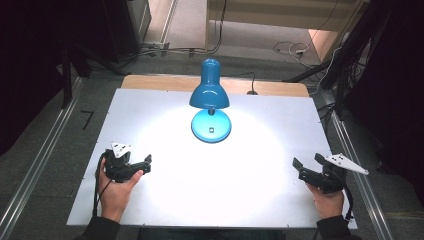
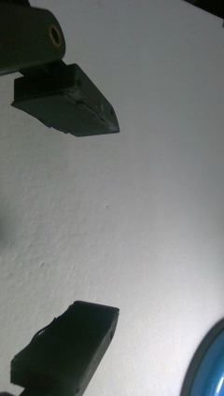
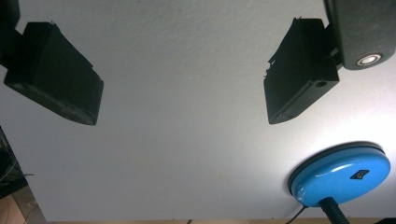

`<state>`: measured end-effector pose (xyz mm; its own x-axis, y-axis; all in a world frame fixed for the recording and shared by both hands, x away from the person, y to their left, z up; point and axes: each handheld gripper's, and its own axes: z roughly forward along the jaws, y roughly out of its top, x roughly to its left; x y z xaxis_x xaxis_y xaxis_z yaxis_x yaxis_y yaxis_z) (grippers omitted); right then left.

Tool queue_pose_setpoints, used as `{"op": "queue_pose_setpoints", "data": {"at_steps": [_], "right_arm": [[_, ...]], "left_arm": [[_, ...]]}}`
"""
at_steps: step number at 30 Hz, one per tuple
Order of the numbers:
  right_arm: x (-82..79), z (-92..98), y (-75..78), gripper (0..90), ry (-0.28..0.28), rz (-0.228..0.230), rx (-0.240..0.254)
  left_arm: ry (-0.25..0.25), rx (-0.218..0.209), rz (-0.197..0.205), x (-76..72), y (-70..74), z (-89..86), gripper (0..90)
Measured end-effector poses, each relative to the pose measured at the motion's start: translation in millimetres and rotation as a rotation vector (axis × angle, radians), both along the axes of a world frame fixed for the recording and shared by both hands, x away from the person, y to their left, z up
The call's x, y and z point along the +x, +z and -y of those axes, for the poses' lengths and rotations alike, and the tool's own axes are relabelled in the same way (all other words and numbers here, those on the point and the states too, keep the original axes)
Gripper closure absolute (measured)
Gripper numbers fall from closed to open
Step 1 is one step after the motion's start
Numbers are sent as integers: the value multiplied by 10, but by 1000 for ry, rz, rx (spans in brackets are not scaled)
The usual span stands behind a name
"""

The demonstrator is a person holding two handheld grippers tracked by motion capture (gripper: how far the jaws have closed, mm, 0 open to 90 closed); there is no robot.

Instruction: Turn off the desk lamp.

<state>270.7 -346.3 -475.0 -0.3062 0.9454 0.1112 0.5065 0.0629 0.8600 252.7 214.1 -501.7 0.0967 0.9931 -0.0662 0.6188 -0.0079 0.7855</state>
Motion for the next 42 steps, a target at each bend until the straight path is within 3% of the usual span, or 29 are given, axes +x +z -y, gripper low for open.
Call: {"op": "queue_pose_setpoints", "data": {"at_steps": [5, 8, 24, 42], "right_arm": [[4, 12, 1, 106, -1, 4, 0], [5, 14, 1, 106, -2, 4, -2], [3, -2, 0, 107, 5, 5, -4], [6, -9, -2, 107, 5, 4, -6]], "left_arm": [[7, -16, 6, 6, 12, 7, 116], [-18, -38, 6, 32, 27, 67, 119], [-84, -38, 5, 195, 50, 400, 113], [-121, -50, 3, 356, 86, 595, 112]]}}
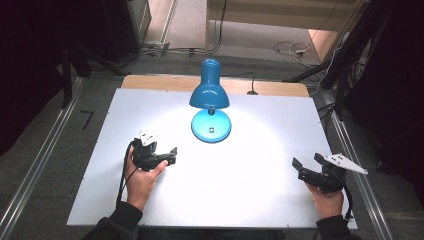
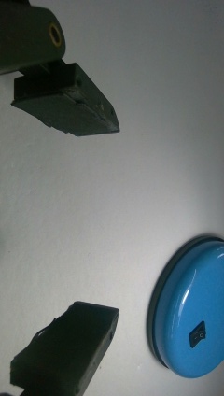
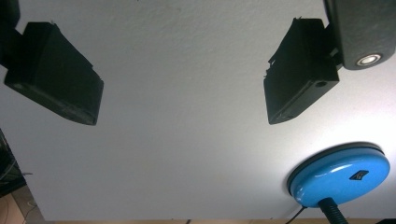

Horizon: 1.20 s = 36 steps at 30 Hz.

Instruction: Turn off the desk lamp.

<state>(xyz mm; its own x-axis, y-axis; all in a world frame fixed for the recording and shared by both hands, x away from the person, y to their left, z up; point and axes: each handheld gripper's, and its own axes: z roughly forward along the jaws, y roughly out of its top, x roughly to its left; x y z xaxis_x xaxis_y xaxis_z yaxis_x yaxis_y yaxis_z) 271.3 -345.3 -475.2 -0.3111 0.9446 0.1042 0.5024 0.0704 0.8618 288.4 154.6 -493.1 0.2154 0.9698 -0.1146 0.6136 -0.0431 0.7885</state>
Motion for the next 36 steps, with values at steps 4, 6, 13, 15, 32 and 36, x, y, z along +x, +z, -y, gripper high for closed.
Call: {"op": "queue_pose_setpoints", "data": {"at_steps": [4, 6, 13, 15, 32, 36], "right_arm": [[2, 1, -2, 107, 2, -1, 0], [2, 3, -1, 107, 1, -1, 1], [3, -3, -5, 107, 3, -3, -3], [4, -1, -5, 107, 3, -4, -2], [6, -2, -6, 107, 4, -5, -1], [6, -3, -7, 107, 4, -5, -1]], "left_arm": [[-5, -1, -2, 18, 3, 22, 115], [-11, 2, 1, 33, 4, 48, 115], [-16, -7, 3, 58, -4, 94, 120], [-16, -8, 5, 63, -3, 99, 120], [-28, -10, 12, 119, 5, 184, 124], [-30, -15, 12, 131, 5, 202, 124]]}}
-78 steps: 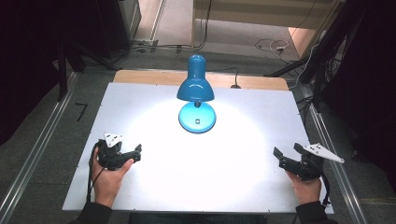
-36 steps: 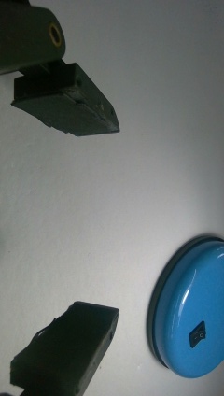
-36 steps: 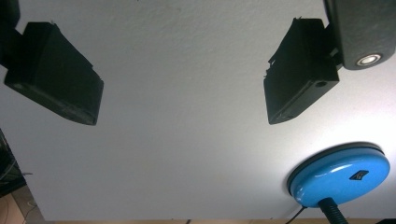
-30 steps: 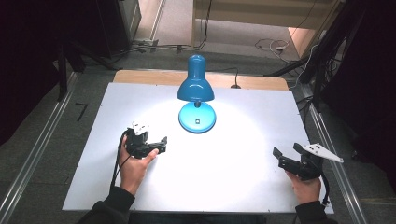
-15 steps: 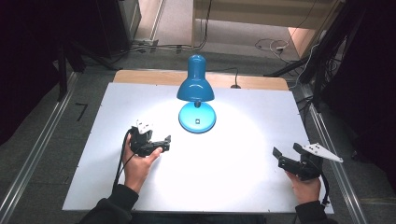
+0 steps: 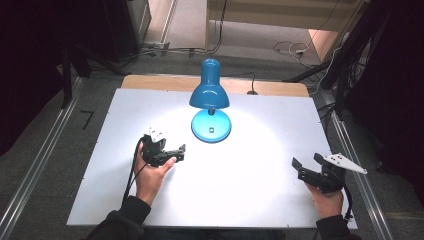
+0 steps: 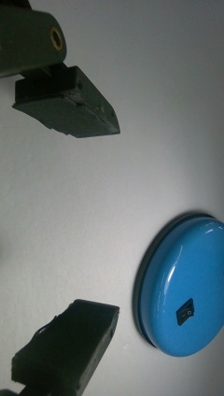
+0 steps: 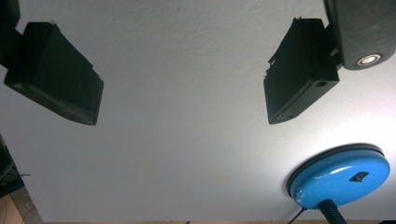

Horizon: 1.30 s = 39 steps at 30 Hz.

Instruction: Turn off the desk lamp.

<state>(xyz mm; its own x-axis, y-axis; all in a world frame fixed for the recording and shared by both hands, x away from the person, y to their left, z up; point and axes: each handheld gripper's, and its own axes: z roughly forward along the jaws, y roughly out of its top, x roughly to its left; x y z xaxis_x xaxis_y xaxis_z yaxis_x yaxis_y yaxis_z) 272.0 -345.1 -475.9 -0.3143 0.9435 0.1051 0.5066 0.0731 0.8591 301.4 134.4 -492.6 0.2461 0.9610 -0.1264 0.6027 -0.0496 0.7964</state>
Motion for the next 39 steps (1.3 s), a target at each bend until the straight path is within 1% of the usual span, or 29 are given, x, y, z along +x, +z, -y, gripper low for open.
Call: {"op": "queue_pose_setpoints", "data": {"at_steps": [4, 11, 26, 32, 39], "right_arm": [[0, 2, -1, 107, 1, 0, 0], [1, 1, -1, 107, 3, 1, -1], [2, -1, -2, 107, 3, 1, -1], [2, 0, -1, 107, 3, 1, 0], [3, 2, -2, 107, 4, 1, 0]], "left_arm": [[-3, -4, 3, 6, 1, 12, 124], [-1, -11, -6, 25, -15, 24, 124], [-9, -14, -8, 57, -27, 43, 127], [-18, -26, -8, 88, -24, 94, 127], [-22, -23, -14, 105, -33, 111, 127]]}}
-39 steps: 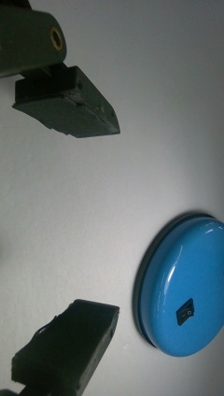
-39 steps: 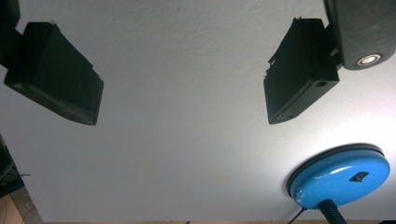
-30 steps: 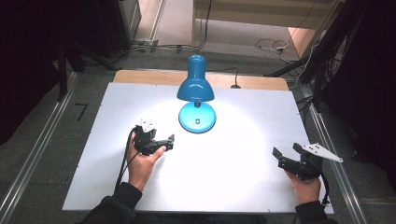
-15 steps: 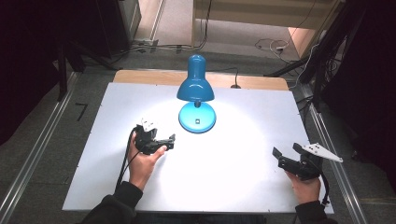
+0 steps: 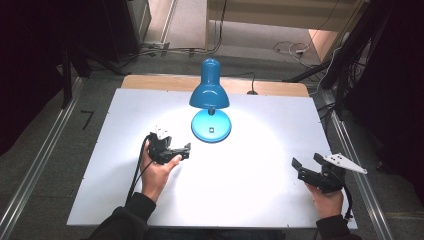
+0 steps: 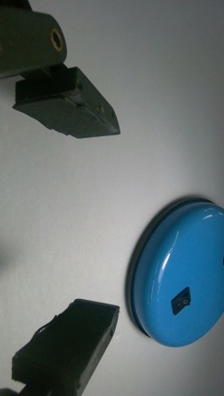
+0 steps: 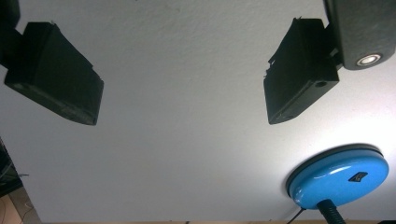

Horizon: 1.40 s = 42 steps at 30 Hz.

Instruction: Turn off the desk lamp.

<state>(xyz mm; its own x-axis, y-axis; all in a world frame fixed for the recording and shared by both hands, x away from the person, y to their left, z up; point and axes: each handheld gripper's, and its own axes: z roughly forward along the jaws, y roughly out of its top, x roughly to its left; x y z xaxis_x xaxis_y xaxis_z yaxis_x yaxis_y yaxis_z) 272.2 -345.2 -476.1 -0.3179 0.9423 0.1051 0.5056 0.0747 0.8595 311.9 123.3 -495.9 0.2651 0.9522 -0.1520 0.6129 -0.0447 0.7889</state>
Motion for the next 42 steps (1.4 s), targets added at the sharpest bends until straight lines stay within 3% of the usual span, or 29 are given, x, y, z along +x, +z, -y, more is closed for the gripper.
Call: {"op": "queue_pose_setpoints", "data": {"at_steps": [21, 42], "right_arm": [[3, 1, -2, 107, 1, -1, 0], [4, 0, -4, 107, 1, -4, 2]], "left_arm": [[-8, -31, 6, 74, 10, 98, 128], [-24, -31, 5, 135, 2, 179, 131]]}}
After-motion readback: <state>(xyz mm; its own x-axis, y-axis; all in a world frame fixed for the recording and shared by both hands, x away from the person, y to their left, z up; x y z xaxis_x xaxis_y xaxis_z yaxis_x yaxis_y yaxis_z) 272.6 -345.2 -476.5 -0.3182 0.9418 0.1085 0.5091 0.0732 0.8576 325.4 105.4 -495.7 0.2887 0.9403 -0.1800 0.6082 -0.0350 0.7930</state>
